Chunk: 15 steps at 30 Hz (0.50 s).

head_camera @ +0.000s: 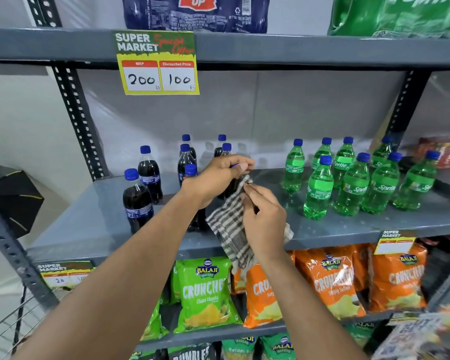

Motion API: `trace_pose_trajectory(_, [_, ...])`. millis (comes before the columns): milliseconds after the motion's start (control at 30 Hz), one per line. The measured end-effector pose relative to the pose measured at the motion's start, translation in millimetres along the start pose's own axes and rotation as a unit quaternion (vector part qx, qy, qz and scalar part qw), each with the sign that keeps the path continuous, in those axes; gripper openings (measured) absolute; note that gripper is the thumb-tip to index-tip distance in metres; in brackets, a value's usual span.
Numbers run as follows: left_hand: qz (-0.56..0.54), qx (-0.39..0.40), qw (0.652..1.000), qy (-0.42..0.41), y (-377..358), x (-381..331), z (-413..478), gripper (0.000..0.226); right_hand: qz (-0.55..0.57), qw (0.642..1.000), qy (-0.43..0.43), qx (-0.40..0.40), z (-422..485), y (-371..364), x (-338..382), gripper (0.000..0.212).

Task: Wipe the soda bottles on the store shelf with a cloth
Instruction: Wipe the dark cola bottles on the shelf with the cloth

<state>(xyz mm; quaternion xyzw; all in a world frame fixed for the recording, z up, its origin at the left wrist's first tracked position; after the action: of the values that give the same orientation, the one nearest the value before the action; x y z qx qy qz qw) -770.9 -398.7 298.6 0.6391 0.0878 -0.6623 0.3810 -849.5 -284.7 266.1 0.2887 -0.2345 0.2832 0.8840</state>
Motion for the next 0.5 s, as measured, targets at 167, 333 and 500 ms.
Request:
trace_pose_trajectory(167, [-0.041,-0.022,0.999,-0.022,-3,3,1,0.029,-0.02,1.0,0.011,-0.002,-13,-4,-7,0.026])
trace_pose_trajectory(333, [-0.041,-0.031,0.998,-0.024,-1,4,0,0.026,-0.013,0.998,-0.03,0.05,-37,-18,-41,0.023])
trace_pose_trajectory(500, [-0.039,-0.048,0.998,-0.013,-2,4,-3,0.025,0.02,0.998,-0.032,0.059,-35,-18,-51,0.021])
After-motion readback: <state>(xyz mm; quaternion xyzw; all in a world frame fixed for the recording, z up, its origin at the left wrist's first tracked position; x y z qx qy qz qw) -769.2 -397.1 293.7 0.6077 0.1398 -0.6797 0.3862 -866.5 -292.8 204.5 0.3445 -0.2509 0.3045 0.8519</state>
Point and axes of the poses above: each hand's wrist, its own z-axis towards the middle knuckle, its own y-axis out of the back of the hand, x = y × z, the point moved 10 cm from there along z, towards the middle knuckle, and after that the axes turned 14 degrees about x, right-handed, at the moved point
